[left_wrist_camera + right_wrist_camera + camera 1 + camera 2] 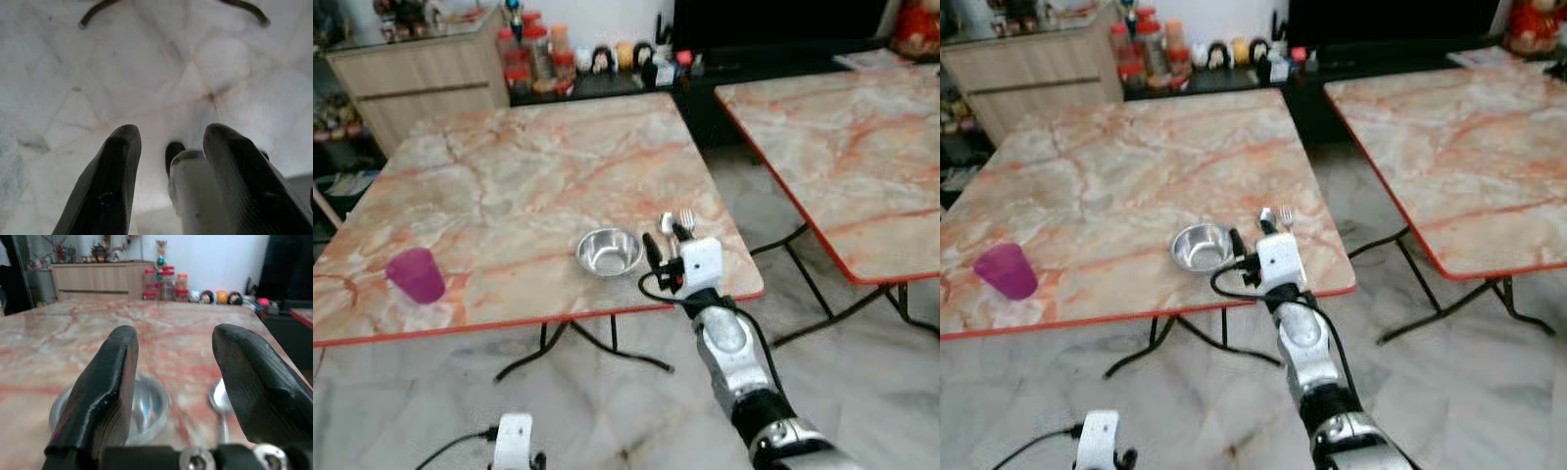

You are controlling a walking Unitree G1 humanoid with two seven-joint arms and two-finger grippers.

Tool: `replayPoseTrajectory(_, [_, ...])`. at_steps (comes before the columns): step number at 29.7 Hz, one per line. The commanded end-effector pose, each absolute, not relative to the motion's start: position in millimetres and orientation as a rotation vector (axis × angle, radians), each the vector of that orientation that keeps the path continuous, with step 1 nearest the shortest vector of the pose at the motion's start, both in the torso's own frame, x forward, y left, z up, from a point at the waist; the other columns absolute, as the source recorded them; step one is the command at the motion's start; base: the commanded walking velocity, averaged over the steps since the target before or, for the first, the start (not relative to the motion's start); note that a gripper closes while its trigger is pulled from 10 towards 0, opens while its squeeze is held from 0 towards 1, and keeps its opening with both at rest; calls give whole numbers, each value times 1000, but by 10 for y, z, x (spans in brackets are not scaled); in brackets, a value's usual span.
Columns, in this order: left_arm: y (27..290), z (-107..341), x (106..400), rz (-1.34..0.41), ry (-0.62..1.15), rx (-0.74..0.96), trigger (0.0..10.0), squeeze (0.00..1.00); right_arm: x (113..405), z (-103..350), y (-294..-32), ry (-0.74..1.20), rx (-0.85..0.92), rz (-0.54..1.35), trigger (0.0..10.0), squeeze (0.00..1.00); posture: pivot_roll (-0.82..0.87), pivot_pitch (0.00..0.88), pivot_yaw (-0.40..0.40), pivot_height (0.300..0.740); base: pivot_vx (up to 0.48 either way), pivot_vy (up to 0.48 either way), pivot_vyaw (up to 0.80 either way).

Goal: Setting the table

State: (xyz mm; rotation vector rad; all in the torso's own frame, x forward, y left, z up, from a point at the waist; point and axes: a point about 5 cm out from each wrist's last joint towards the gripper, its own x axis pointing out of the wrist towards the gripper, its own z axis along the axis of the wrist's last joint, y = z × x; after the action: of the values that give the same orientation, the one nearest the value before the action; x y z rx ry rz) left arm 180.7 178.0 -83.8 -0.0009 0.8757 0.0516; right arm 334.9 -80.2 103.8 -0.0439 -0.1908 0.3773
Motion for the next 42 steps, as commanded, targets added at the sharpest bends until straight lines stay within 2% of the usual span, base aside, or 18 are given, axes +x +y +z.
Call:
replayPoseTrajectory(1, [1893,-830,1799,79,877,17,10000,0,3349,1114,-688,-225,-17,409,10000,0,-18,0,35,740,412,0,0])
replayPoseTrajectory(8, [1891,-829,1800,82,877,17,10000,0,3307,1105,-665,-242,-59,449,10000,0,-20,0,35,740,411,0,0])
replayPoseTrajectory(12, [1894,-825,1808,85,873,18,10000,0,3273,1109,-617,-260,-60,487,10000,0,-22,0,36,740,391,0,714])
replayPoseTrajectory(23, [1908,-823,1805,90,870,13,10000,0,3208,1051,-667,-245,-12,439,10000,0,-17,0,34,740,0,0,0])
replayPoseTrajectory(37, [1953,-842,1753,86,887,24,10000,0,3062,923,-874,-137,98,314,10000,0,-35,0,46,740,0,0,0])
replayPoseTrajectory(42, [1976,-856,1715,87,898,24,10000,0,3048,696,-1009,10,95,223,10000,0,-32,0,46,740,0,0,0])
